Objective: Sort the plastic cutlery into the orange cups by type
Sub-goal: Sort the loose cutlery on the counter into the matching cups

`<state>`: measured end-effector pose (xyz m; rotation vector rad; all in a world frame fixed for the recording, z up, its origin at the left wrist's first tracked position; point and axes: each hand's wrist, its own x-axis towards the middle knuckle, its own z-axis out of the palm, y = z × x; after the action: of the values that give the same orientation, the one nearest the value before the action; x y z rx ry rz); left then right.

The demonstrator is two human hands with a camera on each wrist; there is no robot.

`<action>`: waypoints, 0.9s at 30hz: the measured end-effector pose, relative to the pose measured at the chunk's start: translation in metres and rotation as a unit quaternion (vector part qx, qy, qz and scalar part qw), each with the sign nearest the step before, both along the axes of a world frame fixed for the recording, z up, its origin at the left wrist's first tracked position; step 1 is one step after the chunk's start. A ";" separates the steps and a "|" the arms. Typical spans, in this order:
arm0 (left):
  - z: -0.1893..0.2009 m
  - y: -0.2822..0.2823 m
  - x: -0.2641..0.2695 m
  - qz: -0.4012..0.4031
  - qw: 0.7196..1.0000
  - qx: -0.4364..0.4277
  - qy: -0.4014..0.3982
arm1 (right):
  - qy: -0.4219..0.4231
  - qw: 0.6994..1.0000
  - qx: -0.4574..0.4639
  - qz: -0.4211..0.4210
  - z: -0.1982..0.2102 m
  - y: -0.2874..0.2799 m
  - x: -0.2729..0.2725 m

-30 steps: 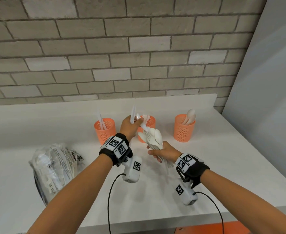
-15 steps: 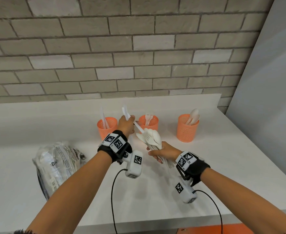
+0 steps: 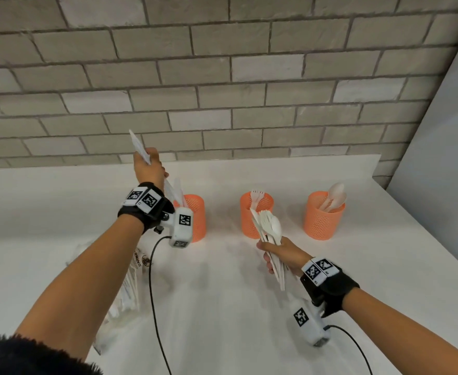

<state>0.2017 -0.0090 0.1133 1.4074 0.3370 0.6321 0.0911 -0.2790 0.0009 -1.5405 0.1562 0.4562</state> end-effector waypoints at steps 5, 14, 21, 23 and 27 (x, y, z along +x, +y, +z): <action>-0.014 0.001 0.022 -0.001 0.998 0.061 -0.001 | -0.009 0.998 0.024 -0.050 0.000 0.007 0.012; -0.079 -0.015 0.024 -0.101 0.985 0.100 0.095 | -0.007 0.998 0.038 -0.059 -0.010 0.007 0.017; -0.074 -0.015 0.008 -0.077 0.961 0.242 0.110 | -0.005 0.998 0.044 -0.041 -0.008 0.014 0.019; -0.065 -0.017 -0.002 -0.063 0.954 0.285 0.059 | -0.012 0.998 0.050 -0.041 -0.006 0.017 0.020; -0.054 -0.038 -0.031 -0.101 0.950 0.294 -0.020 | -0.024 0.995 0.059 -0.076 -0.006 0.026 0.021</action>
<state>0.1702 -0.0469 0.0591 1.9660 -0.0421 0.6168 0.1117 -0.2534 -0.0050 -1.4112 0.2043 0.3015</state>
